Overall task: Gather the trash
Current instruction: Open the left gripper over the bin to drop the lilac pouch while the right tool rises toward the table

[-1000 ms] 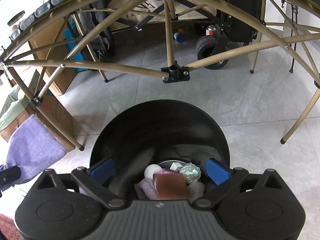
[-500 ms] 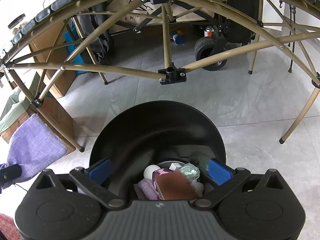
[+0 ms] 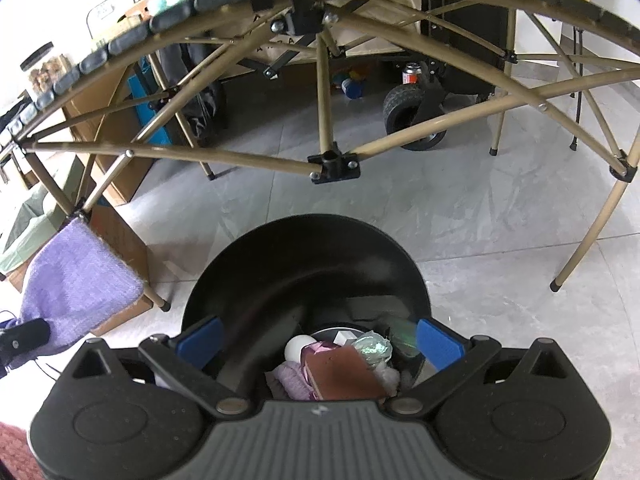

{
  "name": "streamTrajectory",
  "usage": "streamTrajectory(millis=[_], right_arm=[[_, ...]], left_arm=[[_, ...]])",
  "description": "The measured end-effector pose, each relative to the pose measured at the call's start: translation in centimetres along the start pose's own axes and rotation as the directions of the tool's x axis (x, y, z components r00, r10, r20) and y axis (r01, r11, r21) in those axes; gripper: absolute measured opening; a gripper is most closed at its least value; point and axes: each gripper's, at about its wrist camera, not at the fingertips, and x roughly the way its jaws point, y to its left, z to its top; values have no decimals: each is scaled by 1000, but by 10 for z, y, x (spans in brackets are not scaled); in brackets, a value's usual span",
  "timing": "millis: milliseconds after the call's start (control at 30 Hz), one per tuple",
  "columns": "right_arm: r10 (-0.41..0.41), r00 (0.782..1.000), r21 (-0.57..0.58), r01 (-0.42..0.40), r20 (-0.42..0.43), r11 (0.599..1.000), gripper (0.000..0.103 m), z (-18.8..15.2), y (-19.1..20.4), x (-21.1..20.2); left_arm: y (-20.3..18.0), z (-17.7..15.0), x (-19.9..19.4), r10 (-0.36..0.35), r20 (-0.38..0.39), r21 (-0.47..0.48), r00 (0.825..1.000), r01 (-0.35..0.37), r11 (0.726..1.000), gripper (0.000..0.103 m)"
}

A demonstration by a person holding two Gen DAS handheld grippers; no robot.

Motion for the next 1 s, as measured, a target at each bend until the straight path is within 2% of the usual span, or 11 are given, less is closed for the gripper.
streamTrajectory(millis=[333,600,1000], right_arm=[[4,999,80,-8,54,997,103,13,-29,-41],[-40,993,151,22,116,988,103,19,-63,-79],[-74,984,228,35,164,973,103,15,-110,-116]], left_arm=[[-28,6,-7,-75,23,47,997,74,996,28],[-62,12,-7,-124,26,105,992,120,987,28],[-105,24,16,-154,-14,161,988,154,975,28]])
